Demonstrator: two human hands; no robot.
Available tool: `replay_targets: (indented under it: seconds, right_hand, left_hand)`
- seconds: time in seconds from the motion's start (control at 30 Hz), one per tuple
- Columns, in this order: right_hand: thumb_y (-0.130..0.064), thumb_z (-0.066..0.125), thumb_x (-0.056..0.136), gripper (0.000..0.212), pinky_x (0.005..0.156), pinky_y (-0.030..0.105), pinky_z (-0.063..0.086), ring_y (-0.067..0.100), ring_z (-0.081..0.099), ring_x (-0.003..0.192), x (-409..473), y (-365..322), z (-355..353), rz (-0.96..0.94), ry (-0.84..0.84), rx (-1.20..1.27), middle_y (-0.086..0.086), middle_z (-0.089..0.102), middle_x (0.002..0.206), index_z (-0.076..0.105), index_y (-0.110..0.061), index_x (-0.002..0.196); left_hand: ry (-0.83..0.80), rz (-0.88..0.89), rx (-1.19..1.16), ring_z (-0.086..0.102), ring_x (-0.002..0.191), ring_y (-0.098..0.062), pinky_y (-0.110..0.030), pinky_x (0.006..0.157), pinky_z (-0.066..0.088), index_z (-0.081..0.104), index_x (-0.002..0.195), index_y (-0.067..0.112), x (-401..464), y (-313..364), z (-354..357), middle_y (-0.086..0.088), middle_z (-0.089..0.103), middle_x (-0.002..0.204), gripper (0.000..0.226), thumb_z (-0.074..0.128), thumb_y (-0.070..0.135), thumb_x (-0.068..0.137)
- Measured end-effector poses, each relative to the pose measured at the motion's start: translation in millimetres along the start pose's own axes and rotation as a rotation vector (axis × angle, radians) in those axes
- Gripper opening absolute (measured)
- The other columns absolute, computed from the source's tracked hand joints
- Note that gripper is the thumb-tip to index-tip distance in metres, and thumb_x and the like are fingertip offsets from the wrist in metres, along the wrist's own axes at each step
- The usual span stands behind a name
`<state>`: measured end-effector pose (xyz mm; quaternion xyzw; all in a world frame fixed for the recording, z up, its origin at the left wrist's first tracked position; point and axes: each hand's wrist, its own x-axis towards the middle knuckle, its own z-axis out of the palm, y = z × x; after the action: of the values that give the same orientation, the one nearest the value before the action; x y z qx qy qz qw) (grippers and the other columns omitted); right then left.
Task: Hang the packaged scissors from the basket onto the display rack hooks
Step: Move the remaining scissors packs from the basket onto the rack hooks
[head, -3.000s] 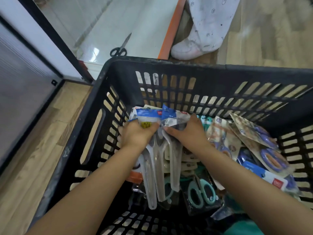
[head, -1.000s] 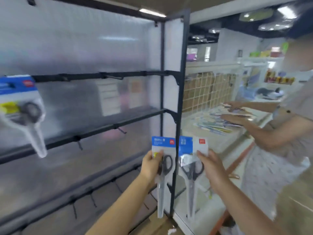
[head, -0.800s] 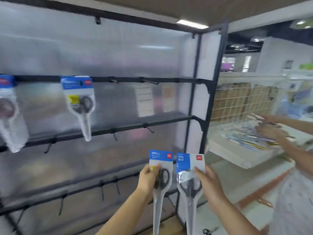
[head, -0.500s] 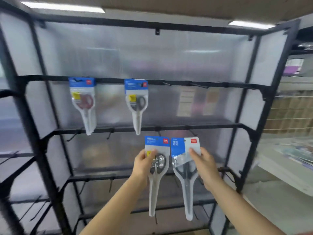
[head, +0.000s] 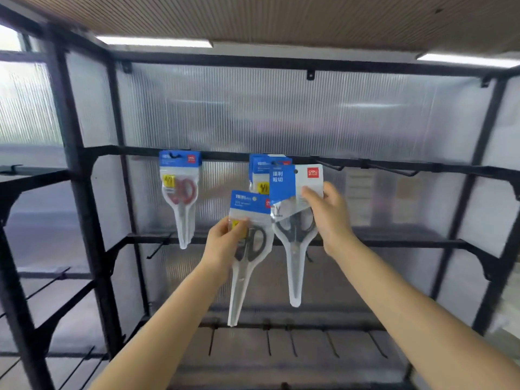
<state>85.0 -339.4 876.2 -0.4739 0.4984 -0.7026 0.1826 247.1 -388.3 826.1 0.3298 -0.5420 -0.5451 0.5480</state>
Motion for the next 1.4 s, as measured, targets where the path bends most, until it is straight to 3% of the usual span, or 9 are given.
replay_targets:
  seconds: [0.27, 0.4, 0.53, 0.73, 0.87, 0.97, 1.1, 1.23, 1.4]
  right_hand:
    - [-0.021, 0.053, 0.094, 0.008, 0.051, 0.006, 0.043, -0.002, 0.056, 0.07, 21, 6, 17, -0.015, 0.063, 0.014, -0.009, 0.061, 0.08, 0.058, -0.015, 0.091]
    - [-0.027, 0.053, 0.094, 0.015, 0.058, 0.018, 0.045, 0.003, 0.058, 0.071, 28, 11, 20, 0.0, 0.081, -0.014, -0.006, 0.062, 0.079, 0.056, -0.018, 0.082]
    - [-0.027, 0.053, 0.094, 0.016, 0.051, 0.013, 0.044, 0.001, 0.056, 0.069, 29, 15, 21, 0.003, 0.087, -0.032, -0.005, 0.06, 0.078, 0.056, -0.011, 0.09]
    - [-0.032, 0.051, 0.095, 0.019, 0.06, 0.02, 0.045, 0.004, 0.058, 0.075, 36, 21, 26, 0.026, 0.062, -0.092, -0.004, 0.061, 0.083, 0.055, -0.014, 0.092]
    - [-0.033, 0.05, 0.096, 0.019, 0.06, 0.019, 0.046, 0.001, 0.057, 0.075, 46, 30, 30, 0.039, 0.06, -0.111, -0.003, 0.061, 0.088, 0.054, -0.014, 0.094]
    - [-0.033, 0.051, 0.095, 0.017, 0.07, 0.029, 0.05, 0.008, 0.06, 0.078, 55, 39, 36, 0.038, 0.078, -0.117, -0.001, 0.062, 0.088, 0.053, -0.019, 0.085]
    - [-0.033, 0.049, 0.096, 0.018, 0.066, 0.026, 0.05, 0.006, 0.059, 0.077, 67, 45, 49, 0.047, 0.089, -0.138, 0.004, 0.063, 0.097, 0.053, -0.015, 0.095]
    - [-0.035, 0.049, 0.095, 0.02, 0.082, 0.046, 0.051, 0.026, 0.063, 0.093, 78, 51, 56, 0.065, 0.112, -0.207, 0.013, 0.064, 0.101, 0.052, -0.019, 0.084]
    - [-0.034, 0.05, 0.095, 0.023, 0.083, 0.045, 0.051, 0.027, 0.062, 0.096, 87, 54, 58, 0.052, 0.099, -0.254, 0.012, 0.065, 0.1, 0.056, -0.012, 0.092]
  left_hand:
    - [0.019, 0.004, -0.056, 0.061, 0.057, -0.012, -0.019, 0.046, 0.049, 0.052, 0.069, 0.016, 28, -1, -8, 0.003, 0.063, 0.063, 0.024, 0.057, 0.012, 0.092]
    - [0.006, -0.015, -0.048, 0.063, 0.07, -0.019, -0.029, 0.059, 0.052, 0.055, 0.075, 0.017, 39, -4, -9, -0.003, 0.065, 0.076, 0.017, 0.058, 0.016, 0.092]
    - [0.003, -0.02, -0.028, 0.062, 0.073, -0.022, -0.036, 0.068, 0.051, 0.058, 0.079, 0.016, 44, -9, -10, -0.006, 0.065, 0.082, 0.013, 0.059, 0.018, 0.091]
    - [0.009, -0.031, -0.032, 0.063, 0.079, -0.025, -0.041, 0.077, 0.051, 0.061, 0.087, 0.016, 44, -16, -10, -0.007, 0.067, 0.086, 0.008, 0.057, 0.019, 0.092]
    - [0.022, -0.033, -0.039, 0.064, 0.081, -0.023, -0.035, 0.071, 0.053, 0.062, 0.087, 0.015, 46, -22, -17, -0.007, 0.067, 0.086, 0.008, 0.056, 0.017, 0.093]
    - [0.039, -0.037, -0.037, 0.065, 0.081, -0.022, -0.032, 0.07, 0.052, 0.062, 0.088, 0.015, 50, -26, -24, -0.005, 0.068, 0.086, 0.007, 0.057, 0.017, 0.092]
    - [0.049, -0.052, -0.036, 0.064, 0.085, -0.023, -0.037, 0.078, 0.053, 0.062, 0.087, 0.015, 55, -30, -31, -0.005, 0.068, 0.088, 0.008, 0.057, 0.018, 0.092]
    - [0.048, -0.058, -0.027, 0.064, 0.086, -0.022, -0.04, 0.084, 0.051, 0.062, 0.086, 0.016, 60, -33, -36, -0.005, 0.068, 0.088, 0.008, 0.058, 0.02, 0.092]
    - [0.042, -0.067, -0.027, 0.064, 0.09, -0.025, -0.039, 0.082, 0.052, 0.064, 0.087, 0.017, 67, -34, -40, -0.006, 0.068, 0.09, 0.007, 0.059, 0.019, 0.092]
